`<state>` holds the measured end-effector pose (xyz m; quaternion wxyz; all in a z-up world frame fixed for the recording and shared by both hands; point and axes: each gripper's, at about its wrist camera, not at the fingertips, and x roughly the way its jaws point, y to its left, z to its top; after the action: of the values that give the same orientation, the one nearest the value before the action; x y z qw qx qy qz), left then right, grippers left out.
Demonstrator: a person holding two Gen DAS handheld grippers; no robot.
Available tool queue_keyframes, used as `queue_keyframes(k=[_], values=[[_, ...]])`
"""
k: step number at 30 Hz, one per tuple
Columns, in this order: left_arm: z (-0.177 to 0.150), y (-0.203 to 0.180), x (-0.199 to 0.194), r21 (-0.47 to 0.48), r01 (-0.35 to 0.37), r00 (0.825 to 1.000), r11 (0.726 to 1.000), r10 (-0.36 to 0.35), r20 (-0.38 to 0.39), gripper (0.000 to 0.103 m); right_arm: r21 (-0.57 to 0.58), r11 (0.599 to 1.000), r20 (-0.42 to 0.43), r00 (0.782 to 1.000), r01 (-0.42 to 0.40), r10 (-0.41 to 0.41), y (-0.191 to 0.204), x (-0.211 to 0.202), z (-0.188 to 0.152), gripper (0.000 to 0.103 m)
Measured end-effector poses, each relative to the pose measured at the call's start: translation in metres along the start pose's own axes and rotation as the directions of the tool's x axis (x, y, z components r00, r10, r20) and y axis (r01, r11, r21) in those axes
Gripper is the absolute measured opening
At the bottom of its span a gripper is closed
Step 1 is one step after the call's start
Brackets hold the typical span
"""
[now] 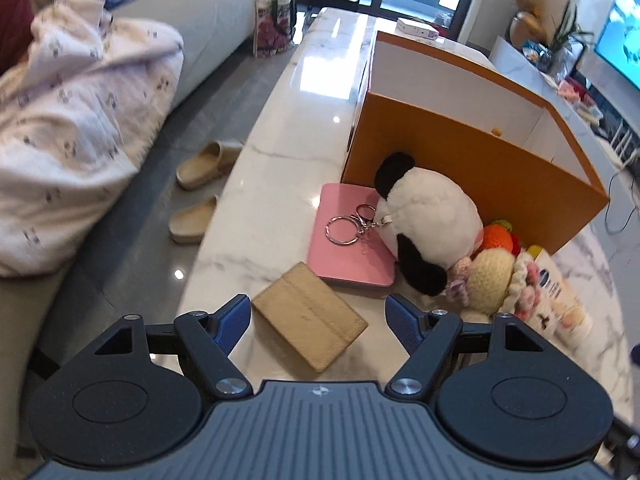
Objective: Organize objects
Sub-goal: 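Grasp the tan cardboard box with the left tool while the right tool grasps the dark gray box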
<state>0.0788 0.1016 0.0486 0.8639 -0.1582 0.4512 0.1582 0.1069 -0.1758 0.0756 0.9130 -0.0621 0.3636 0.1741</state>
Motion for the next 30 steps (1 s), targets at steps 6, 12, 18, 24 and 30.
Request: queue_keyframes(k=[6,12,18,24,30], values=[[0.002,0.000,0.014,-0.044,-0.043,0.998,0.998,0.041,-0.051,0.088,-0.005,1.000,-0.027,0.999,-0.029,0.029,0.008,0.013,-0.001,0.098],[0.000,-0.021,0.021,0.088,0.025,0.998,0.996,-0.020,-0.061,0.088,-0.006,0.999,-0.091,0.995,-0.047,0.047,0.020,0.035,-0.006,0.098],[-0.007,-0.035,0.033,0.151,-0.006,0.994,0.988,0.022,-0.104,0.085,0.034,0.999,-0.097,0.994,-0.041,0.044,0.013,0.039,-0.007,0.098],[-0.006,-0.025,0.035,0.103,-0.028,0.990,0.994,0.042,-0.137,0.084,0.069,0.997,-0.108,0.993,-0.046,0.053,0.021,0.049,-0.010,0.098],[-0.005,-0.025,0.035,0.101,-0.038,0.990,0.994,0.052,-0.134,0.083,0.192,0.981,-0.102,0.995,0.025,-0.006,0.032,0.066,-0.013,0.098]])
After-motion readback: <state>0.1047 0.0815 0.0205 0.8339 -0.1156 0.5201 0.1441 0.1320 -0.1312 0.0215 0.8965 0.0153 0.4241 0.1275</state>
